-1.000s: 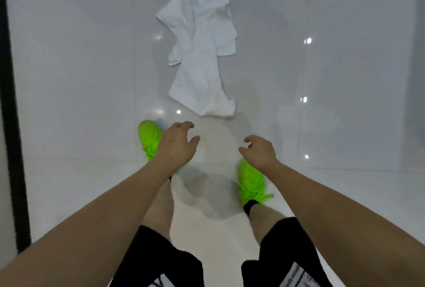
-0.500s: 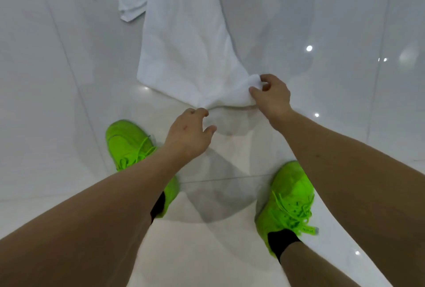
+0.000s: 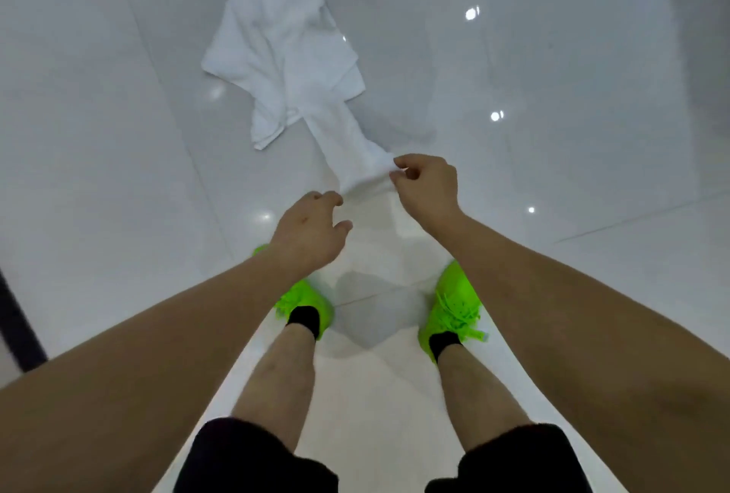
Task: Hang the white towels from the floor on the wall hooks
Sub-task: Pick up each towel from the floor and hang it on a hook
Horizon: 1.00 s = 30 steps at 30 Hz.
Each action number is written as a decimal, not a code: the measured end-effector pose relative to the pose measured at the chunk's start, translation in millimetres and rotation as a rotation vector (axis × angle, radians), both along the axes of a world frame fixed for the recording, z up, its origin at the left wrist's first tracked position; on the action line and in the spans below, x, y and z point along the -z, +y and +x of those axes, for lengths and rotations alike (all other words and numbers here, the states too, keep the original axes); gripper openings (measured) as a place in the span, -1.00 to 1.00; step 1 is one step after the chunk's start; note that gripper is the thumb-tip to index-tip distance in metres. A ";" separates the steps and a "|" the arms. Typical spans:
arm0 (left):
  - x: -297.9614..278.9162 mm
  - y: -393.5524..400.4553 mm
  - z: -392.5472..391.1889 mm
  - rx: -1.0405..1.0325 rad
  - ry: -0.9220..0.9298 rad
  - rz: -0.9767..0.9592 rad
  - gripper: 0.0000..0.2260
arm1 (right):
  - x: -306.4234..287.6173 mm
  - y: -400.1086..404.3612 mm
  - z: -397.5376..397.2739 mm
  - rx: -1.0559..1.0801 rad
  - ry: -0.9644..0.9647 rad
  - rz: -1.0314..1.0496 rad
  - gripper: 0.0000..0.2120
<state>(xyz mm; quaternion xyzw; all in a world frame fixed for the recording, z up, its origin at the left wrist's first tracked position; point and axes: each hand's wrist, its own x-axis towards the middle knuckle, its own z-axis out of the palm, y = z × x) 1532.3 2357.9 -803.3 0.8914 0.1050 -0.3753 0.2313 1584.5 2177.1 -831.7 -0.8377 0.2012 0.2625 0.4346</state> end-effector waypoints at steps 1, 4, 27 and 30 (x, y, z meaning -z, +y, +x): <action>-34.2 -5.2 15.1 0.020 -0.039 0.010 -0.62 | -36.5 -3.7 10.1 -0.003 -0.035 0.020 -0.85; -132.8 -35.4 64.0 0.069 -0.175 0.007 -0.61 | -143.2 -28.3 40.7 -0.065 -0.099 0.024 -0.85; -679.8 -381.0 184.4 0.318 -0.970 -0.375 -0.93 | -691.6 -387.0 77.3 -0.185 -0.532 -0.081 -0.75; -709.0 -397.5 205.0 0.263 -1.095 -0.328 -0.90 | -697.3 -426.3 76.1 -0.122 -0.580 -0.215 -0.84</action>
